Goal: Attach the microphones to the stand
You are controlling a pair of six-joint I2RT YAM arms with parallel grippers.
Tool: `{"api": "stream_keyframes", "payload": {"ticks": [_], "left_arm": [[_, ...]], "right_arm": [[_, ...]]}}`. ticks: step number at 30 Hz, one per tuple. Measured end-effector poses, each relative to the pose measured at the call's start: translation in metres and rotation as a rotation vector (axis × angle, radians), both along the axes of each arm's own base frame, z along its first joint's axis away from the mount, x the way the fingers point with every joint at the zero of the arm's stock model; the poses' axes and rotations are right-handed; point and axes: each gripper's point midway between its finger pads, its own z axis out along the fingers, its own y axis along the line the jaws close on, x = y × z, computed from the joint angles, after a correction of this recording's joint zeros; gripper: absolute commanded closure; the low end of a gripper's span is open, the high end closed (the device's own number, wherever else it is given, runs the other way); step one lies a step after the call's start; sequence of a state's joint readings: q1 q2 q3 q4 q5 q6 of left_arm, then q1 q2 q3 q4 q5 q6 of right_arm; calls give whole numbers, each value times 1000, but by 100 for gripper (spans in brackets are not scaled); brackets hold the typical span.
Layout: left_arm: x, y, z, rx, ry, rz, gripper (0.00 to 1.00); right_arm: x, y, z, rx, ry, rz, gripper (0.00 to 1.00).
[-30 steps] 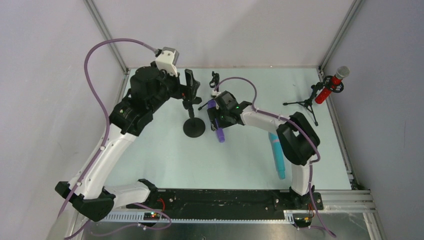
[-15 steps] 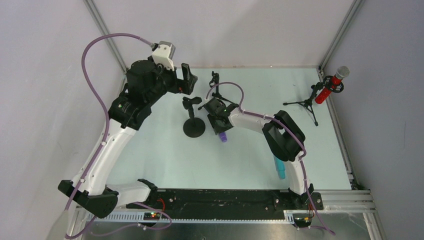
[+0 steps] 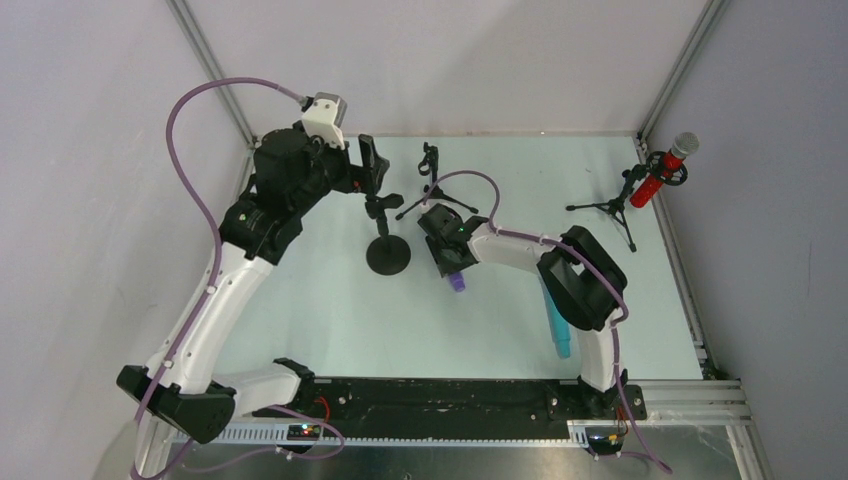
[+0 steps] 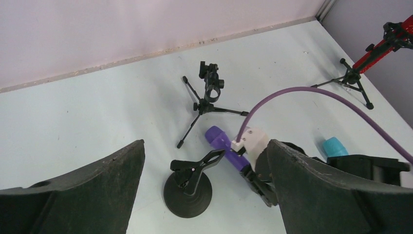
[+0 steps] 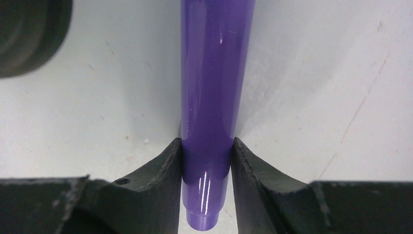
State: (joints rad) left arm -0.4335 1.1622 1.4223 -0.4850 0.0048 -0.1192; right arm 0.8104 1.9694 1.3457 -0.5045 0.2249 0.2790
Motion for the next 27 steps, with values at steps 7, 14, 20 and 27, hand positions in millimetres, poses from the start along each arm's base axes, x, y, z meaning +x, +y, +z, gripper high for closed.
{"api": "stream_keyframes", "payload": {"ticks": [7,14,20,27], "left_arm": [[0,8,4,-10,-19,20,2],[3,13,6,-17,-29,33,2],[4,13,7,-21,-32,33,2],[3,10,8,-33,-31,16,2]], "right_arm": [[-33,-30,3,-52,44,-3,66],[-73,-62,9,-85,77,2,62],[-98,-77,7,-84,117,5,53],[-109,-73,12,-49,138,32,35]]}}
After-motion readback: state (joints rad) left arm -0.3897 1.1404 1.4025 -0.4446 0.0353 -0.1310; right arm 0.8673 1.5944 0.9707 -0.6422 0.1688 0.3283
